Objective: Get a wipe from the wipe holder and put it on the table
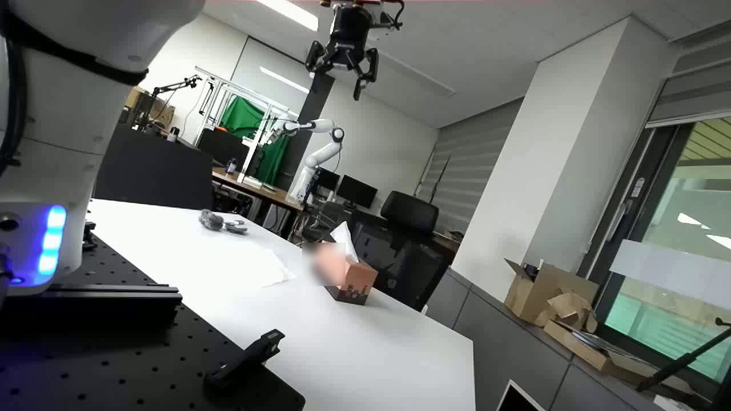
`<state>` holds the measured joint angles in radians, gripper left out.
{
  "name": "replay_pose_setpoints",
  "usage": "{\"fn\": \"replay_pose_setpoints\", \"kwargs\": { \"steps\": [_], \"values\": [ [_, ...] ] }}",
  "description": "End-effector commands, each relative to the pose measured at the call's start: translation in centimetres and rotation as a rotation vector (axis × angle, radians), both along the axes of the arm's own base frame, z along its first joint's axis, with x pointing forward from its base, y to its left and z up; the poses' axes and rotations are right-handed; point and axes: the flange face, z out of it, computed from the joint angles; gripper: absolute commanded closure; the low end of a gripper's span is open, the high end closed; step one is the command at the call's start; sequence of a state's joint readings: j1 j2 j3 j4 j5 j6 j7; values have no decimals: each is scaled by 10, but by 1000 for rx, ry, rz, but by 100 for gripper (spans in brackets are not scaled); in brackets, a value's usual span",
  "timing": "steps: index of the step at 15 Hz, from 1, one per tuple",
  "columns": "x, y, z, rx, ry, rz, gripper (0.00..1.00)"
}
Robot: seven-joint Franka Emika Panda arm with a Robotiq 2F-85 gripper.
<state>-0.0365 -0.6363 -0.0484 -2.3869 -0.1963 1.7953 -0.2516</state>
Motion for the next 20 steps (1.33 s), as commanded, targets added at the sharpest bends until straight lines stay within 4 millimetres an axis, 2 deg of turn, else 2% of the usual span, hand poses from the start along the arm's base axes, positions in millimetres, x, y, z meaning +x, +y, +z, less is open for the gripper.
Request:
{"fn": "replay_pose_setpoints", "kwargs": {
  "steps": [1,10,11,13,15,17,20],
  "values": [
    [0,0,1,0,0,0,0],
    [0,0,1,0,-1,0,0],
    [6,-2,0,-11,-6,14,0],
    [27,-7,-7,-68,-39,52,0],
    [57,-18,-22,-140,-102,75,0],
    [92,-34,-46,-178,-164,81,0],
    [142,-61,-91,-201,-287,-13,0]
  ]
}}
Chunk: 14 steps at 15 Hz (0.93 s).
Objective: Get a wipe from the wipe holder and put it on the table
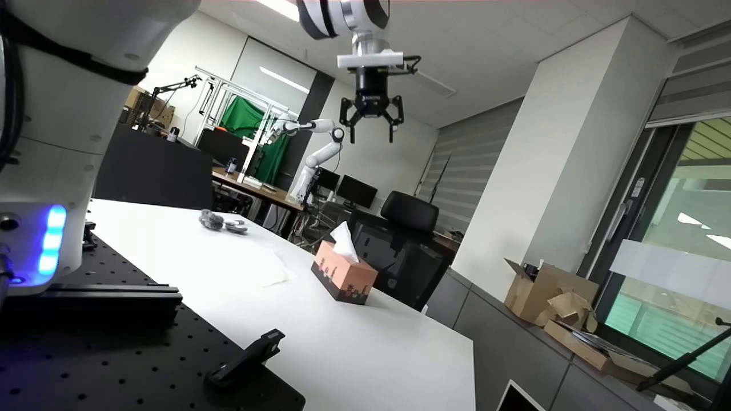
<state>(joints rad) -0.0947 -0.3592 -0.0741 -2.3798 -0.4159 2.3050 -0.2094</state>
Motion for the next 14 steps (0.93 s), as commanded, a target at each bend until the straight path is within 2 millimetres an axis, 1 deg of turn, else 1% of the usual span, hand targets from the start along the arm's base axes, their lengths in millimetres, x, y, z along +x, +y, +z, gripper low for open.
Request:
{"fn": "replay_pose_setpoints", "kwargs": {
  "steps": [1,2,3,5,6,7,8,9,11,14],
  "values": [
    [66,-29,-49,-1,-130,-120,0],
    [82,-34,-64,11,-171,-152,0],
    [95,-46,-73,-2,-218,-171,0],
    [120,-69,-85,-44,-282,-212,0],
    [132,-75,-95,-57,-299,-247,0],
    [140,-73,-107,-65,-296,-284,0],
    [145,-75,-113,-75,-291,-313,0],
    [124,-73,-109,-51,-266,-249,0],
    [138,-74,-120,-53,-267,-277,0],
    [143,-73,-120,-55,-272,-284,0]
  ]
}}
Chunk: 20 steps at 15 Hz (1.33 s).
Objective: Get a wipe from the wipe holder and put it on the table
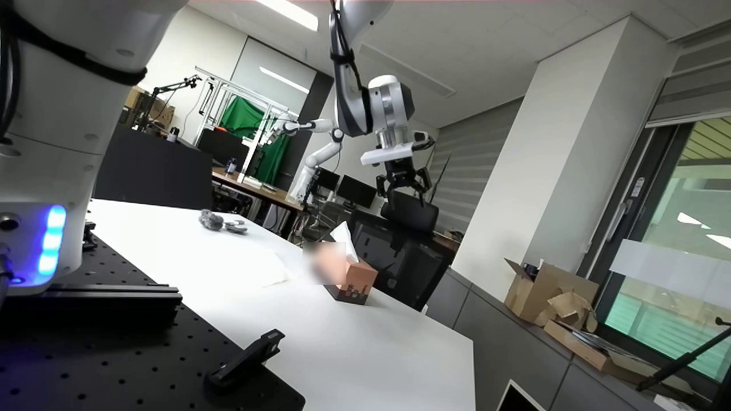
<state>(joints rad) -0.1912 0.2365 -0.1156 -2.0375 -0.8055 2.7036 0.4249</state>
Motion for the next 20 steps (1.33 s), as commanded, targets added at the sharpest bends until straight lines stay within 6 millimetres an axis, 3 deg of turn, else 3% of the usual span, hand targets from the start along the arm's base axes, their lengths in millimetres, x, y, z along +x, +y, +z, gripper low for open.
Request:
{"fn": "replay_pose_setpoints", "kwargs": {
  "steps": [1,6,10,14,20],
  "values": [
    [0,-1,2,0,0,-2,0],
    [1,-1,3,-1,-1,-5,0],
    [11,20,-32,40,-36,47,0],
    [30,60,-76,78,-91,-4,0],
    [38,132,-151,107,-55,1,0]
  ]
}}
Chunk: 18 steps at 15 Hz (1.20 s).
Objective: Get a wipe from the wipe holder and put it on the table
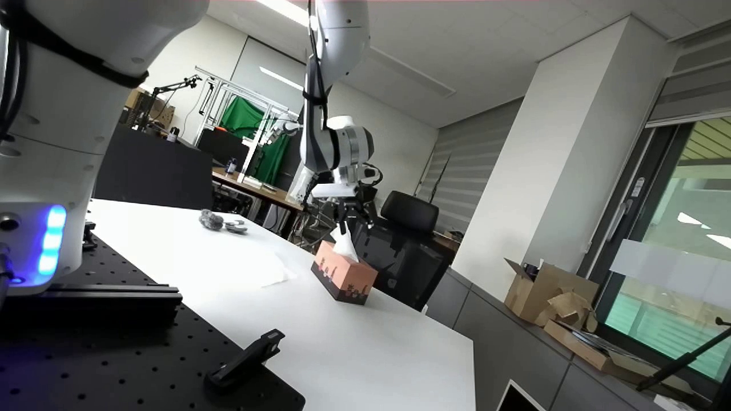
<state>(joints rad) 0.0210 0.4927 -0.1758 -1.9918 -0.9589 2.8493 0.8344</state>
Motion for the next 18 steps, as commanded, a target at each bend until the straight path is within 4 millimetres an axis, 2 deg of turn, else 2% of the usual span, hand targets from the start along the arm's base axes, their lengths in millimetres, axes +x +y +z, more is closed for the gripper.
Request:
{"fn": "replay_pose_setpoints", "kwargs": {
  "steps": [1,5,7,11,12,14,18],
  "values": [
    [12,28,-30,2,-20,-14,0],
    [21,56,-52,19,-67,17,0],
    [32,65,-49,9,-150,47,0],
    [63,76,-30,-53,-309,113,0],
    [69,78,-29,-71,-338,114,25],
    [74,80,-33,-98,-379,96,34],
    [67,75,-58,-118,-378,28,63]
  ]
}}
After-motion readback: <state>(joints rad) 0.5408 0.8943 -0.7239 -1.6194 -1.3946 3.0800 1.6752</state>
